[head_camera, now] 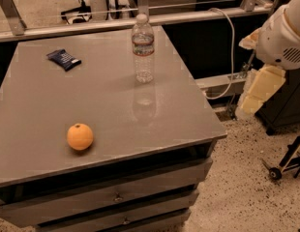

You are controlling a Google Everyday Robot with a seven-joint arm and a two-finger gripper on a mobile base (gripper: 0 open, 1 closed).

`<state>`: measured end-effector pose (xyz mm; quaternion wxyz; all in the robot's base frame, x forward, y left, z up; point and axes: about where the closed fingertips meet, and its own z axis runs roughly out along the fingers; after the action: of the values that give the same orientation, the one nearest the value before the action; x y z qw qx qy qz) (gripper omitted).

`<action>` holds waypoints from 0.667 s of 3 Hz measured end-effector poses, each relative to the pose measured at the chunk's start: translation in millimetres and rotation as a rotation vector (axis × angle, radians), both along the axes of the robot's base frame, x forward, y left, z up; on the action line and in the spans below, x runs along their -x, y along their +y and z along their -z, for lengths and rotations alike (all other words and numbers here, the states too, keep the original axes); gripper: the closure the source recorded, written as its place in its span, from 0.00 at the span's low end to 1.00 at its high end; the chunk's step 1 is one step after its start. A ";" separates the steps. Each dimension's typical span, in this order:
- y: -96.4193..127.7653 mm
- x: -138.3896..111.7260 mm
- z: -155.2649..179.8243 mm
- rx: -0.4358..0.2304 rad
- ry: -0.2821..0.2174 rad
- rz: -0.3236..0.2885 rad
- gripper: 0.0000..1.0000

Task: Pick water bottle

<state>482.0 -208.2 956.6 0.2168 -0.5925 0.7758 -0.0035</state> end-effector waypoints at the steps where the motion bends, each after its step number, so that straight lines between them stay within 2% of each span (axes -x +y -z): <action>1: 31.3 -49.9 22.2 -0.159 -0.051 -0.055 0.00; 2: 50.3 -76.6 29.7 -0.267 -0.075 -0.085 0.00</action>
Offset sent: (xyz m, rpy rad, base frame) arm 0.1108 0.0700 -0.0376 0.4069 -0.1042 0.1183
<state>558.6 -157.9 926.9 0.3225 -0.5901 0.7350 0.0870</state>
